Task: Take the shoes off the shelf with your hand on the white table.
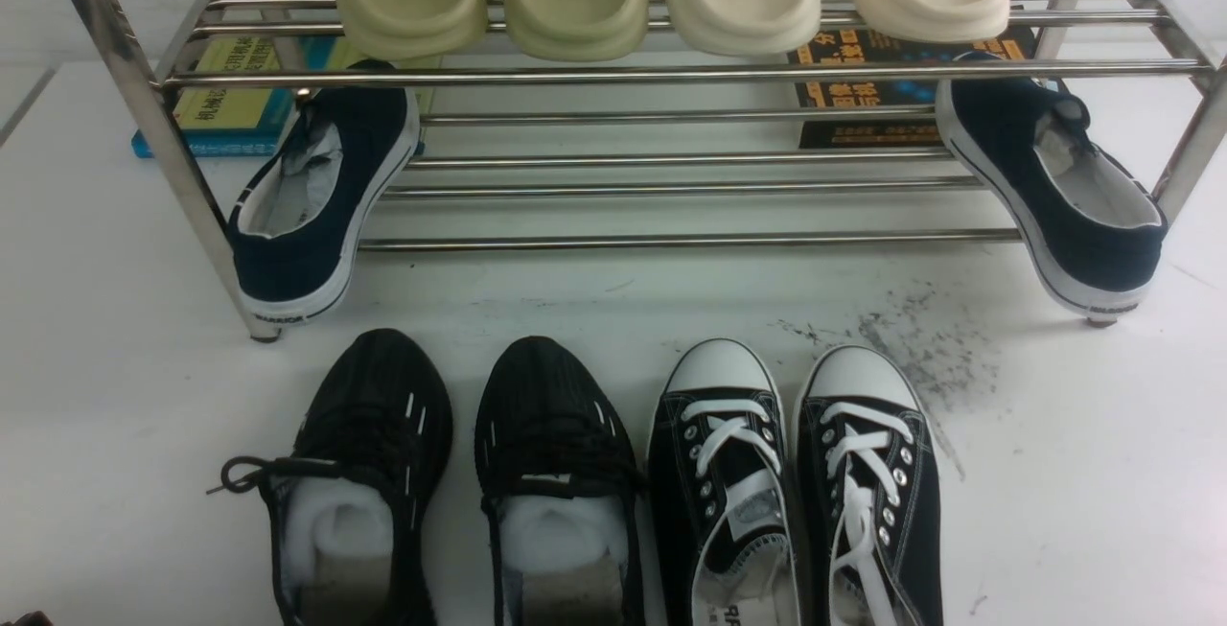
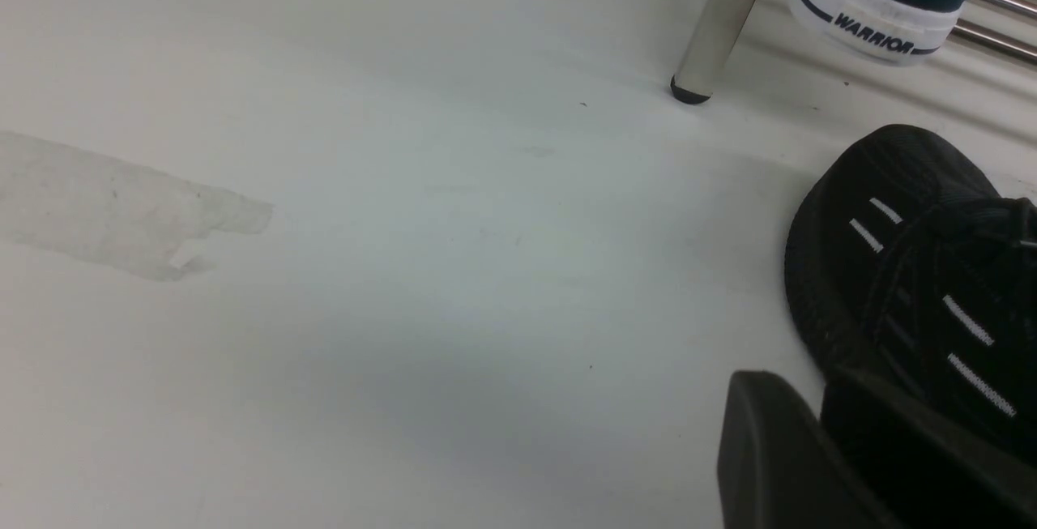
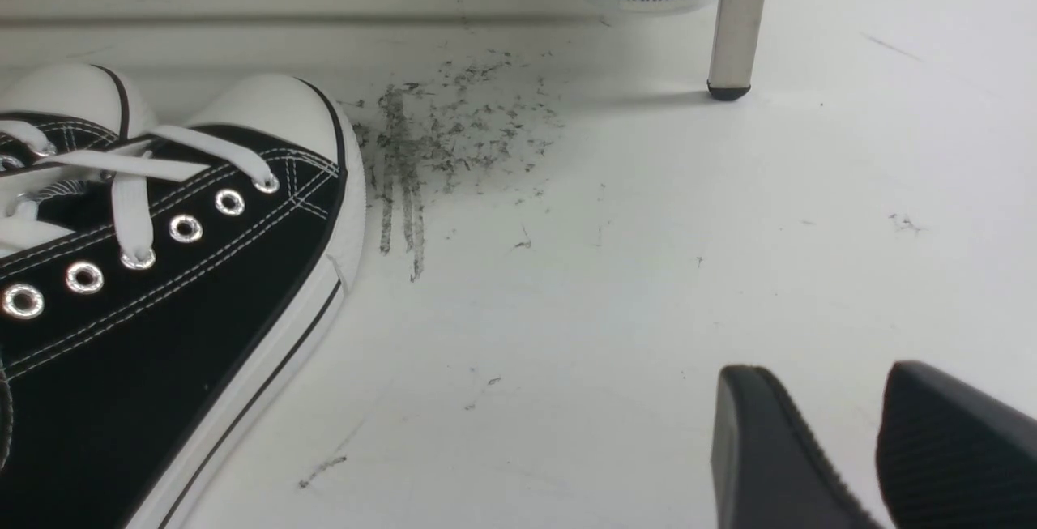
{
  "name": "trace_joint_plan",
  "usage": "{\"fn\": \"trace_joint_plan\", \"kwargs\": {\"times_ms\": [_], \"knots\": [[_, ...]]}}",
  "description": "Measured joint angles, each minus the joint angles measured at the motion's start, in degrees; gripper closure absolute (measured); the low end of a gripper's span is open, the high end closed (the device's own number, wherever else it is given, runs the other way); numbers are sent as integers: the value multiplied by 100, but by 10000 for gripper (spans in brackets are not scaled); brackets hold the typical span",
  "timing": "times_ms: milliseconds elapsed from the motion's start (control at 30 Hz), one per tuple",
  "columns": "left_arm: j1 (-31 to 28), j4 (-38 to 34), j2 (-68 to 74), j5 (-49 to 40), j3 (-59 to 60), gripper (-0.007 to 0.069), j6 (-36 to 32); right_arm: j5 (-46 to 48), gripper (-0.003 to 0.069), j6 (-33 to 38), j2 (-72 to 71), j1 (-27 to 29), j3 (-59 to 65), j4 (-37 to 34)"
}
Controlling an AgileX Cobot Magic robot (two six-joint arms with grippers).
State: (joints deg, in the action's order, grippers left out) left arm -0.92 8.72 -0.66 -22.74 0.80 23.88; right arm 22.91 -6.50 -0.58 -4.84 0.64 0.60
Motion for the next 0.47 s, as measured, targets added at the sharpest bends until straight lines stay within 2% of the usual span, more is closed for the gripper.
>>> {"fn": "trace_joint_plan", "kwargs": {"times_ms": [467], "knots": [[0, 0, 0, 0, 0, 477, 4, 0, 421, 0, 0, 0, 0, 0]]}}
